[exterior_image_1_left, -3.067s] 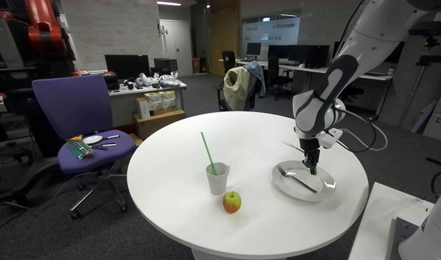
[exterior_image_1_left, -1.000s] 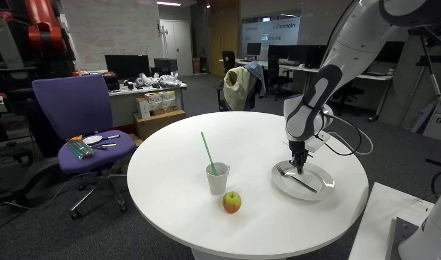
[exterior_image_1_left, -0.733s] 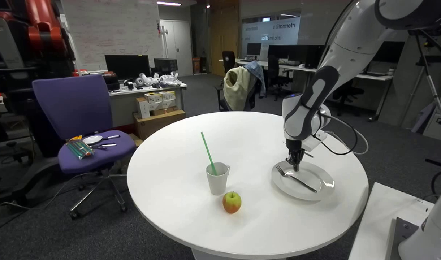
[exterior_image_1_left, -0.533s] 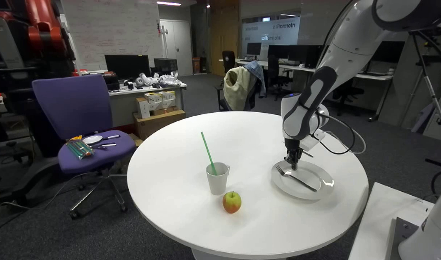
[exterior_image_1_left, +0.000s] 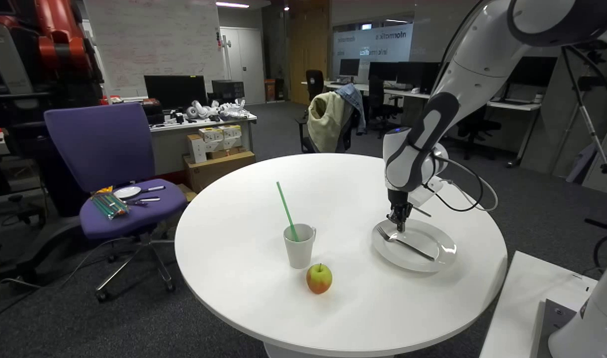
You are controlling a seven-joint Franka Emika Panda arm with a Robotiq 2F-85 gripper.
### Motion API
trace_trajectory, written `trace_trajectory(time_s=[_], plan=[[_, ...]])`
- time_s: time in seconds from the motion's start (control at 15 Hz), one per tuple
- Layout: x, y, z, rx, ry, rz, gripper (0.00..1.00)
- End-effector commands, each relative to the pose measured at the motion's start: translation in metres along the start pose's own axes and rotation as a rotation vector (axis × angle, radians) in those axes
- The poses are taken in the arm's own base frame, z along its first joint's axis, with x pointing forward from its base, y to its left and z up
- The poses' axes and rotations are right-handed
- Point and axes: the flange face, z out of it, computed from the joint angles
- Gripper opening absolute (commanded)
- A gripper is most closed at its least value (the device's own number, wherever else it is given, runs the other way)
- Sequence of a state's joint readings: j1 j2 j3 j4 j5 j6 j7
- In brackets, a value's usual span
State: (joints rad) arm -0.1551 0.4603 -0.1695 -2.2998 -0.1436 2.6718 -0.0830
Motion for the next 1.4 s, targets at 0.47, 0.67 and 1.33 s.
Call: trace_trajectory(time_s=[0.47,0.67,1.33], plan=[[0.015,-0.031,-0.006,-0.013,0.024,-0.035,0.00],[0.017,-0.028,-0.008,-0.013,0.027,-0.027,0.00],[0.025,-0.017,-0.021,-0.005,0.107,-0.008,0.00]])
